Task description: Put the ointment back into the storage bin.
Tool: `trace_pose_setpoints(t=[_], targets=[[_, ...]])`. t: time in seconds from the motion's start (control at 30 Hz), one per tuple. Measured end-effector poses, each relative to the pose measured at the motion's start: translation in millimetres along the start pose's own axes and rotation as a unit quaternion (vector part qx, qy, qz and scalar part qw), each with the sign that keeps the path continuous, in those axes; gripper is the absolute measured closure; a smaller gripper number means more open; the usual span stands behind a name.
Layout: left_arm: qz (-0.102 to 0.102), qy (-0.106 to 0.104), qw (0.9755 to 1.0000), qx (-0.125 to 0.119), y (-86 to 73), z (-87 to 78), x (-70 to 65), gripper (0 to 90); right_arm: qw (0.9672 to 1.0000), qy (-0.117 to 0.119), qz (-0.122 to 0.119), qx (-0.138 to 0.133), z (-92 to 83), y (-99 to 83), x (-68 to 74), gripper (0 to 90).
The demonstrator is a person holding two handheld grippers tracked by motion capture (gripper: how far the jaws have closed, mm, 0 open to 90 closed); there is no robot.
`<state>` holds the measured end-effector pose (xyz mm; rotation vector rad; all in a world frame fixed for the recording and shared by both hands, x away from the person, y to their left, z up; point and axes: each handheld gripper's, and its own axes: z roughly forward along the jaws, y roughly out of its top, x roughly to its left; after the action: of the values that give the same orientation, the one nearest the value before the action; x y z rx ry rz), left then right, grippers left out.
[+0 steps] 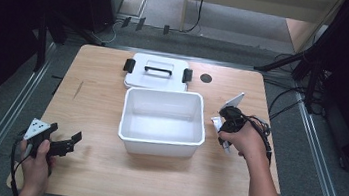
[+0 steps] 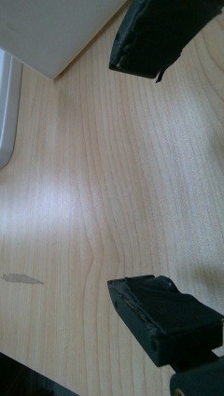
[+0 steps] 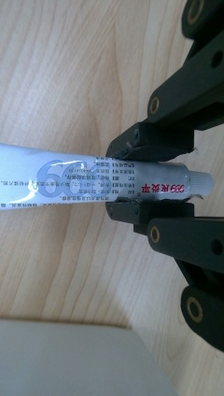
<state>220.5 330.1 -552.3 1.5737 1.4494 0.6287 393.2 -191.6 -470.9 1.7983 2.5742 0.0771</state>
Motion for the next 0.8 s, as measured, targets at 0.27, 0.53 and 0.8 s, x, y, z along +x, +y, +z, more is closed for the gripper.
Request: trace_pose_setpoints(t=[0.27,0.53,0.8], targets=[[-0.002,0.0,1.0,0.001,0.2,0.1,0.4,0.1,0.9998,0.003,0.007,-0.018,-33.2,3.9,-0.5,72.7],[-0.004,0.0,1.0,0.001,0.2,0.2,0.9,0.1,0.9994,0.003,0.007,-0.034,-63.5,9.1,3.7,72.7],[-0.005,-0.001,1.0,0.002,0.3,0.5,1.0,0.1,0.9989,0.009,-0.002,-0.046,-90.0,18.1,14.3,72.7]])
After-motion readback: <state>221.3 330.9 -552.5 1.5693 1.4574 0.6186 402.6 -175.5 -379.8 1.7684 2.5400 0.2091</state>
